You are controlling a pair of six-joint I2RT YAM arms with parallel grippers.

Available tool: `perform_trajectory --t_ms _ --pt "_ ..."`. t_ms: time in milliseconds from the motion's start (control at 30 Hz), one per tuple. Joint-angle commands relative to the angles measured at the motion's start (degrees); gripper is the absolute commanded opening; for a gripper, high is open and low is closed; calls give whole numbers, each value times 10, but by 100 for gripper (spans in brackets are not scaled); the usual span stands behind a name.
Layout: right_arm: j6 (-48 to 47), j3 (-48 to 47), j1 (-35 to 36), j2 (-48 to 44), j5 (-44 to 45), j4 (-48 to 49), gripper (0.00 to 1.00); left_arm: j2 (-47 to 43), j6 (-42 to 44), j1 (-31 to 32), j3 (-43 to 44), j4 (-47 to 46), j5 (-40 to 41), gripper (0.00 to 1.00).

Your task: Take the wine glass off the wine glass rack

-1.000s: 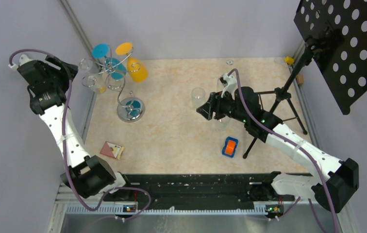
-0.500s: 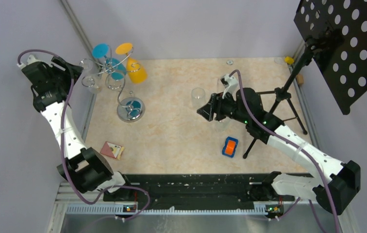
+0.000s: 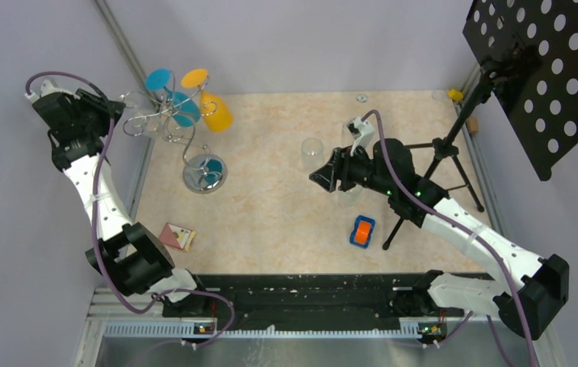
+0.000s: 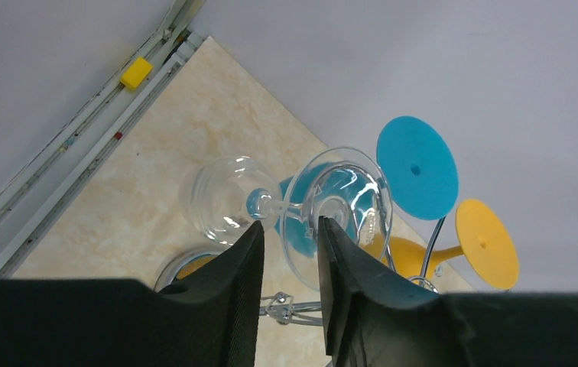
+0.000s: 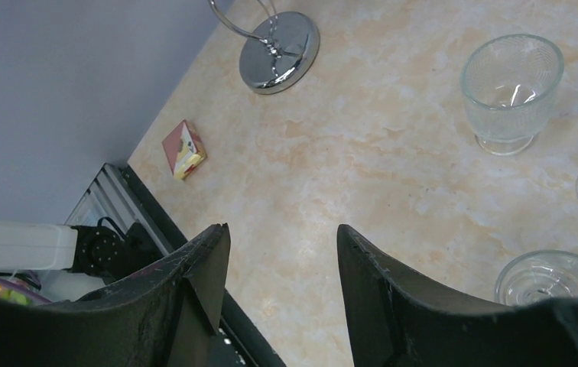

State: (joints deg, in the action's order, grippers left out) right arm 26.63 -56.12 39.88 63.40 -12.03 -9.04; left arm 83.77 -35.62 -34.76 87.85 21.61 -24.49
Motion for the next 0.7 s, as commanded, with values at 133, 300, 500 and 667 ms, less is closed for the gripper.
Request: perform_trajectory --t_ms 133,300,500,667 --pt "3 -33 -4 11 -13 10 55 -4 -2 -3 -8 10 23 17" --pt "6 -30 -4 2 -2 11 55 6 12 -2 37 52 30 5" --pt "4 -25 -4 -3 2 16 55 14 1 -3 65 63 14 0" --pt "-2 -31 -4 3 2 12 55 6 -11 -3 63 54 12 0"
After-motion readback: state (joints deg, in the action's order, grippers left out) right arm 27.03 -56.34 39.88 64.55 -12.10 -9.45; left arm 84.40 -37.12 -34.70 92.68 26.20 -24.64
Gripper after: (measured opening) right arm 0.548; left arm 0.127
